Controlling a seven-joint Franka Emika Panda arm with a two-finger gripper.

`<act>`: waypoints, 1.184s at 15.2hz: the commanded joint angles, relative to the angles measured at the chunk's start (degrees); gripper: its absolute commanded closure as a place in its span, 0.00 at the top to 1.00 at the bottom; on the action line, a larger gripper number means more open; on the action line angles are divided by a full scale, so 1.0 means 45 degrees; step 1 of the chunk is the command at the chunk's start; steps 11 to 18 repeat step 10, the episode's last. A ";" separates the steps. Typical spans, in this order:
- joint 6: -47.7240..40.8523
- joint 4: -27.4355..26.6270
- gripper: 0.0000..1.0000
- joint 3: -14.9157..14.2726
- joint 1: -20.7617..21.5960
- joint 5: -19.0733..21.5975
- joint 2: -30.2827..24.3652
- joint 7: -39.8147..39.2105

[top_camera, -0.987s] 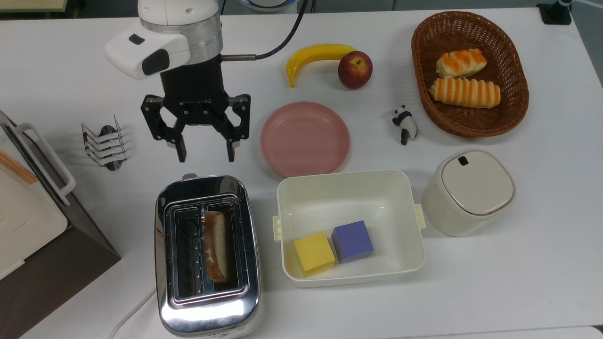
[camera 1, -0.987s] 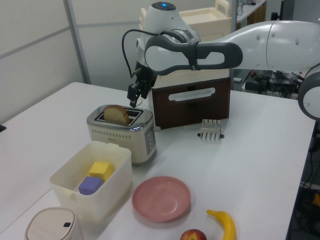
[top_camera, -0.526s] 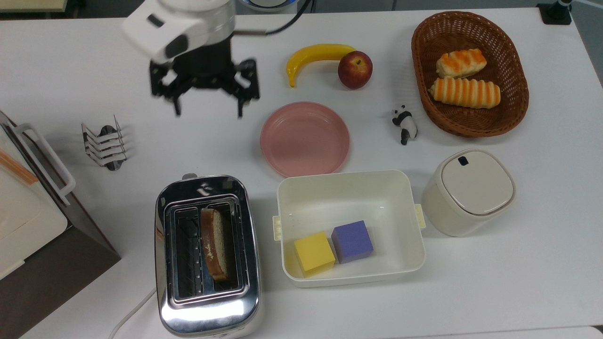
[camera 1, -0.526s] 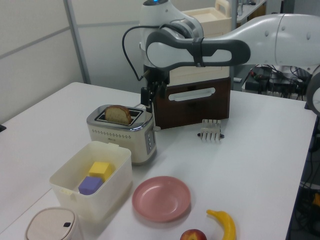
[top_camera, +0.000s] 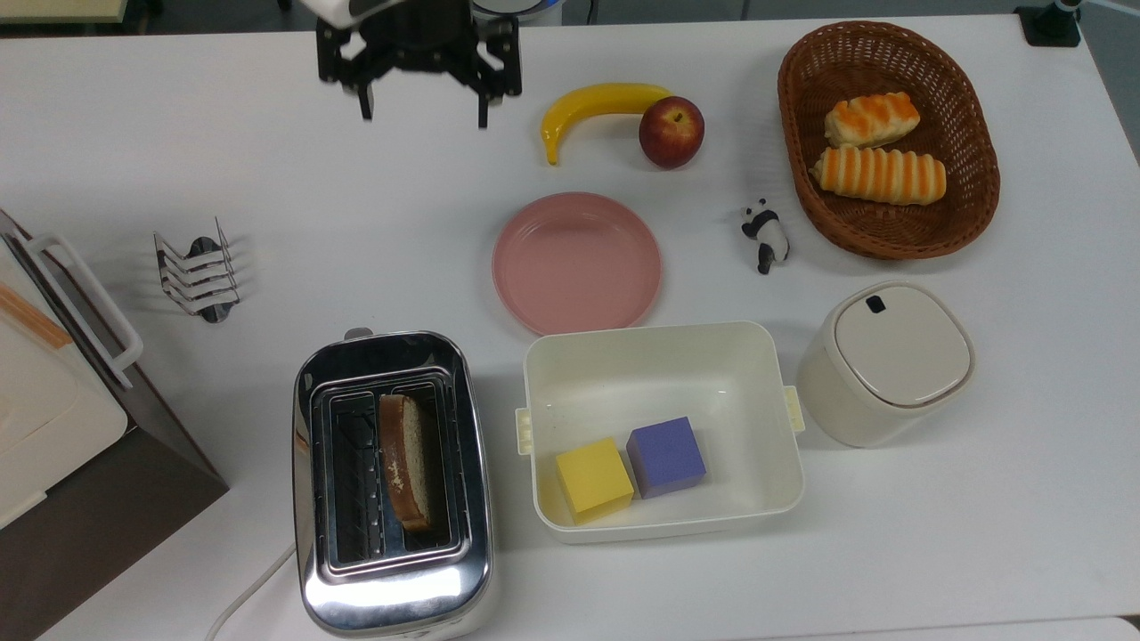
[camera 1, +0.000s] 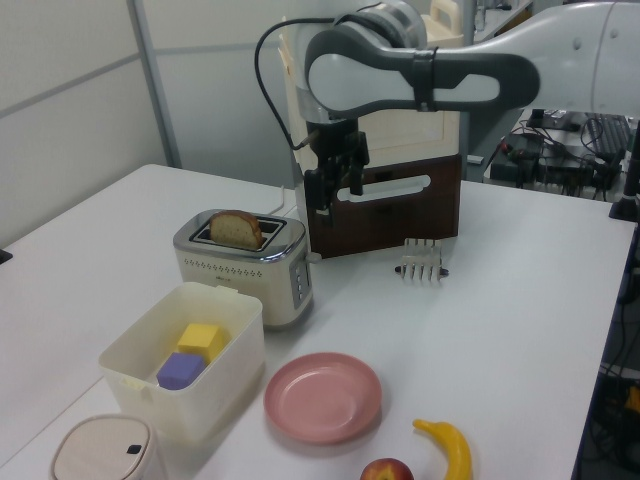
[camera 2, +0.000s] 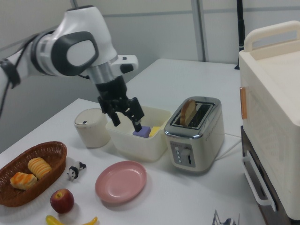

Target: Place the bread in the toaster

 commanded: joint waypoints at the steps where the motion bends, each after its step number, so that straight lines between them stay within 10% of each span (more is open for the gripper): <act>1: 0.0003 -0.2035 1.00 -0.0071 0.0057 0.0087 -0.2012 0.0356; 18: -0.0955 -0.2016 1.00 -0.0169 -0.0041 0.1318 -0.2190 -0.0757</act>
